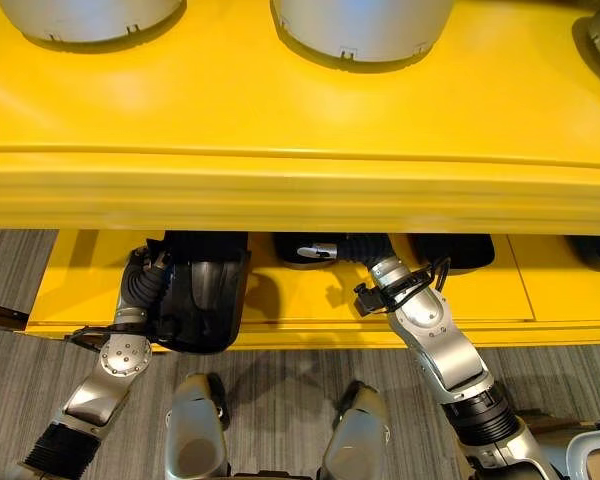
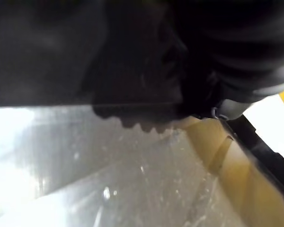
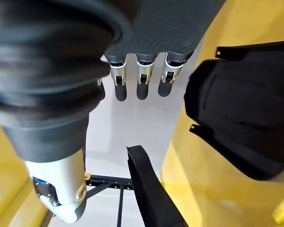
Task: Move parts from the plastic box to the shelf.
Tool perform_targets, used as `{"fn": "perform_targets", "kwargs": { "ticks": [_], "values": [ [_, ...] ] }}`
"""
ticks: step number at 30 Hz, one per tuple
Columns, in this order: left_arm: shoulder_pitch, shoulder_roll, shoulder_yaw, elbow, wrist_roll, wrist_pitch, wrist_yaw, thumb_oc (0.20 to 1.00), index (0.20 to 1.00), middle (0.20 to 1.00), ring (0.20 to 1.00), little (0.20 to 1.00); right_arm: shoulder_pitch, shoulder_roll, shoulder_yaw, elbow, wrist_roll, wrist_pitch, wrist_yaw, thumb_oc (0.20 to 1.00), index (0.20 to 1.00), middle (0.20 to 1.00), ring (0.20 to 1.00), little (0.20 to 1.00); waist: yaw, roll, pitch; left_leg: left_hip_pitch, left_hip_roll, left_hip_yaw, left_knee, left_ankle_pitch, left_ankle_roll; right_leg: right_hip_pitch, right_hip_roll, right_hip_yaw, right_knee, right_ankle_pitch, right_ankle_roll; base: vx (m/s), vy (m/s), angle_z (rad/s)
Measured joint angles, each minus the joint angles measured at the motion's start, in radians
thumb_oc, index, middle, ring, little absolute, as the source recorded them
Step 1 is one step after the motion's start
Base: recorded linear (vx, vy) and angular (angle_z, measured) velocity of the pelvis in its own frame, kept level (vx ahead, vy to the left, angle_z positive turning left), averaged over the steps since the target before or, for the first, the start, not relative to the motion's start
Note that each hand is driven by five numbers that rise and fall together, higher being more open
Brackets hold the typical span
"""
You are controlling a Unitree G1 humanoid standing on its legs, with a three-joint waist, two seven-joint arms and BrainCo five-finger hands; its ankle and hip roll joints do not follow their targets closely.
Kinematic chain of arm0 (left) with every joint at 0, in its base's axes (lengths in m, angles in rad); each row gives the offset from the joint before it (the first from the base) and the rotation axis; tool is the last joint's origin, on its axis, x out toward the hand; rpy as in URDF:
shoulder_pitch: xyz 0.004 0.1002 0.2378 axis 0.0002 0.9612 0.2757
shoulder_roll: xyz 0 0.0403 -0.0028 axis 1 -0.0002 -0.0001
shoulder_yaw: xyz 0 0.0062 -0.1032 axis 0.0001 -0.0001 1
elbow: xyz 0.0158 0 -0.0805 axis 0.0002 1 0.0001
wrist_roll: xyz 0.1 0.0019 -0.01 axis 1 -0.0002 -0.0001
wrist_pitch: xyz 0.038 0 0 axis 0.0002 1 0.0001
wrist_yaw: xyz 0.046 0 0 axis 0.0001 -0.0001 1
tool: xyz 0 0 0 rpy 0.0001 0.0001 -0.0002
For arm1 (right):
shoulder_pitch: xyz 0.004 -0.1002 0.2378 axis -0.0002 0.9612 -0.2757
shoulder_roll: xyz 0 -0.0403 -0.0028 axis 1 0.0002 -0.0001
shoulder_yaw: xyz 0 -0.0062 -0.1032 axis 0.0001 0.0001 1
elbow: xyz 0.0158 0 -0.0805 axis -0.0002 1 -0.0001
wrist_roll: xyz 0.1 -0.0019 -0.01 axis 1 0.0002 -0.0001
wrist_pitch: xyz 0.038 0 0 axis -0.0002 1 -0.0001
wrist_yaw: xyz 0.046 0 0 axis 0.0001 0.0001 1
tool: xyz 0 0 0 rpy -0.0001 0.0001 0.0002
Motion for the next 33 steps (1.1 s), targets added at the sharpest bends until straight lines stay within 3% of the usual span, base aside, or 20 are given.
{"fn": "perform_targets", "kwargs": {
  "ticks": [7, 14, 16, 19, 22, 23, 25, 26, 33],
  "values": [
    [-0.067, -0.028, -0.001, 0.02, -0.083, 0.024, -0.014, 0.2, 0.2, 0.2, 0.2, 0.2, -0.047, 0.001, -0.011, -0.011, -0.001, 0.024, 0.002, 1.0, 1.0, 1.0, 1.0, 1.0, -0.007, 0.004, -0.014, -0.075, 0.02, -0.05, 0.237, -0.137, -0.005, -0.084, -0.069, 0.061, 0.235, -0.117, 0.014, 0.06, 0.053, 0.02],
    [-0.057, -0.048, 0.033, 0.074, -0.085, 0.039, 0.0, 0.2, 0.2, 0.2, 0.2, 0.2, -0.036, 0.002, -0.028, -0.012, -0.025, 0.056, -0.003, 1.0, 1.0, 1.0, 1.0, 1.0, -0.005, 0.007, -0.019, -0.137, 0.034, -0.072, 0.363, -0.203, -0.005, -0.159, -0.088, 0.114, 0.354, -0.171, 0.019, 0.08, 0.049, -0.02],
    [-0.059, -0.047, 0.064, 0.074, -0.105, 0.04, 0.014, 0.2, 0.2, 0.2, 0.2, 0.2, -0.029, 0.002, -0.056, -0.012, -0.048, 0.046, -0.049, 1.0, 1.0, 1.0, 1.0, 1.0, -0.025, 0.007, -0.019, -0.151, 0.034, -0.073, 0.369, -0.203, -0.005, -0.176, -0.085, 0.12, 0.357, -0.171, 0.019, 0.06, 0.142, -0.08],
    [-0.088, -0.056, 0.124, 0.125, -0.147, 0.045, 0.088, 0.2, 0.2, 0.2, 0.2, 0.2, -0.016, 0.034, -0.127, -0.014, -0.141, -0.041, -0.156, 1.0, 1.0, 1.0, 1.0, 1.0, -0.079, 0.009, -0.024, -0.158, 0.034, -0.052, 0.377, -0.209, 0.001, -0.21, -0.075, 0.153, 0.35, -0.156, 0.036, 0.03, 0.157, -0.16],
    [-0.107, -0.059, 0.143, 0.137, -0.196, 0.066, 0.148, 0.2, 0.2, 0.2, 0.2, 0.2, -0.015, 0.035, -0.136, -0.019, -0.268, -0.115, -0.272, 1.0, 1.0, 1.0, 1.0, 1.0, -0.098, 0.014, -0.025, -0.159, 0.036, -0.041, 0.376, -0.21, 0.0, -0.237, -0.063, 0.179, 0.353, -0.152, 0.038, 0.02, 0.102, -0.2],
    [-0.125, -0.059, 0.144, 0.147, -0.201, 0.08, 0.173, 0.2, 0.2, 0.2, 0.2, 0.2, -0.015, 0.035, -0.147, -0.024, -0.36, -0.148, -0.365, 1.0, 1.0, 1.0, 1.0, 1.0, -0.101, 0.016, -0.025, -0.159, 0.039, -0.037, 0.377, -0.211, -0.002, -0.249, -0.058, 0.188, 0.356, -0.152, 0.038, 0.03, 0.116, -0.15],
    [-0.134, -0.06, 0.144, 0.154, -0.201, 0.088, 0.194, 0.2, 0.2, 0.2, 0.2, 0.2, -0.016, 0.034, -0.166, -0.044, -0.415, -0.166, -0.432, 1.0, 1.0, 1.0, 1.0, 1.0, -0.108, 0.019, -0.026, -0.161, 0.041, -0.034, 0.38, -0.213, -0.004, -0.257, -0.054, 0.194, 0.358, -0.152, 0.038, 0.04, 0.097, -0.14],
    [-0.144, -0.06, 0.159, 0.19, -0.202, 0.106, 0.229, 0.2, 0.2, 0.2, 0.2, 0.2, -0.017, 0.034, -0.209, -0.087, -0.503, -0.213, -0.533, 1.0, 1.0, 1.0, 1.0, 1.0, -0.116, 0.037, -0.029, -0.16, 0.051, -0.029, 0.382, -0.215, -0.004, -0.263, -0.045, 0.2, 0.358, -0.152, 0.037, 0.05, 0.102, -0.14],
    [-0.187, -0.047, 0.217, 0.289, -0.24, 0.149, 0.278, 0.2, 0.2, 0.2, 0.2, 0.2, -0.028, 0.017, -0.236, -0.112, -0.589, -0.265, -0.637, 1.0, 1.0, 1.0, 1.0, 1.0, -0.134, 0.068, -0.037, -0.159, 0.055, -0.015, 0.39, -0.22, -0.007, -0.298, -0.033, 0.234, 0.379, -0.154, 0.034, 0.02, 0.063, -0.12]
  ]
}}
